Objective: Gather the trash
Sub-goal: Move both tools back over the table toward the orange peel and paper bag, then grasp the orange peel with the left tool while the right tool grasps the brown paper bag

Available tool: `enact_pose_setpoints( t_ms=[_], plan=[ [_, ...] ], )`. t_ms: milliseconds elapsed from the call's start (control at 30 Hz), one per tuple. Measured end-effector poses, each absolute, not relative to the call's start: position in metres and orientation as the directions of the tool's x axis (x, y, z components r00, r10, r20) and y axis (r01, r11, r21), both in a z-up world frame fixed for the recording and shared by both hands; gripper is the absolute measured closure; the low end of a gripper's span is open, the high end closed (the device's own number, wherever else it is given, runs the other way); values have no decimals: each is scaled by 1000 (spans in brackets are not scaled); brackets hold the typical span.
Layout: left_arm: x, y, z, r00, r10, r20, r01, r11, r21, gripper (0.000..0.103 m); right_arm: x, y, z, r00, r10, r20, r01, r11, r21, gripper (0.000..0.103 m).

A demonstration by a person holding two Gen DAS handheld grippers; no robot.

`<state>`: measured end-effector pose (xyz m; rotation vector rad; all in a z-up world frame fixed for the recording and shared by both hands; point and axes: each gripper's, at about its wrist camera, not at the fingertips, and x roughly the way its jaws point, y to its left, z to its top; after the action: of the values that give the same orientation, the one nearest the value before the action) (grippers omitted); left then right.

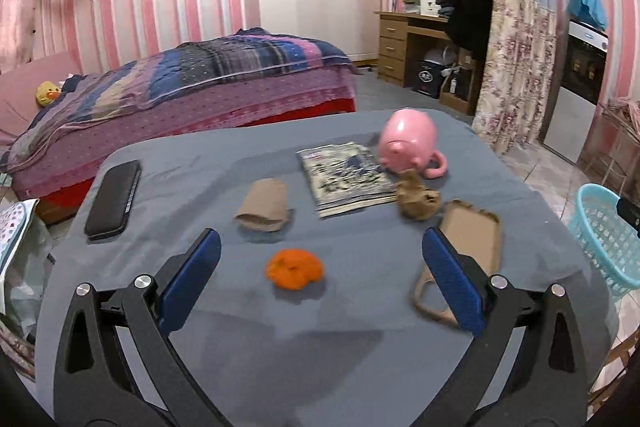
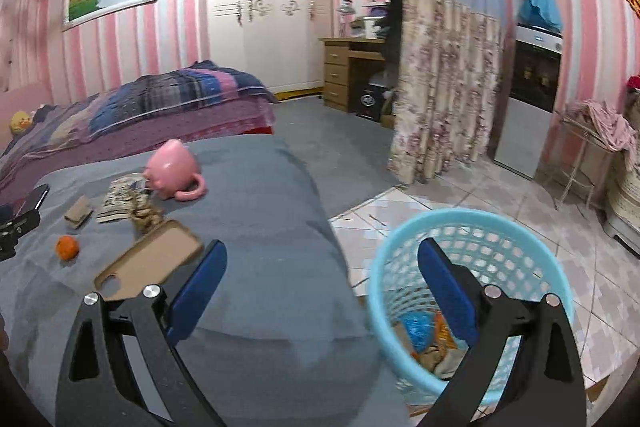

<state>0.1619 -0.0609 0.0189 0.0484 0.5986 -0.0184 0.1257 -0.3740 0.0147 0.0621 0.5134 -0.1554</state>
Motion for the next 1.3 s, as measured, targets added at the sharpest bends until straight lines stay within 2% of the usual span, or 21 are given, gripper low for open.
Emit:
enact_pose_setpoints(
  t_ms=[467,867,933,1033,1100,1133,1200,1300],
  plan=[
    [159,-9,-15,781,42,-623,-30,999,30,6,151,-317,1,854,-64,-516,78,997,5,9],
    [194,-15,-44,730,3,-683,-2,1000,2,6,177,-288,-21,822,-35,-568,43,999,0,9],
    [204,-18,-46,724,-3,-690,0,1000,-5,9,180,-285,-25,815,-23,-578,38,999,14,9],
    [218,-21,-53,698,-37,-715,15,999,-37,20,187,-277,-31,802,-22,-597,11,1000,-23,9],
    [226,-22,-60,667,-59,-743,33,998,-50,38,190,-272,-32,800,-22,-599,-1,999,-38,9],
    [228,-23,-62,657,-70,-751,41,998,-57,42,192,-271,-33,800,-20,-600,-4,999,-39,9],
    [231,-23,-63,655,-96,-750,60,995,-75,58,198,-268,-33,798,-6,-603,-14,1000,-28,9],
    [231,-26,-58,674,-99,-732,86,995,-56,74,212,-258,-33,793,26,-609,-50,998,-23,9]
  ],
)
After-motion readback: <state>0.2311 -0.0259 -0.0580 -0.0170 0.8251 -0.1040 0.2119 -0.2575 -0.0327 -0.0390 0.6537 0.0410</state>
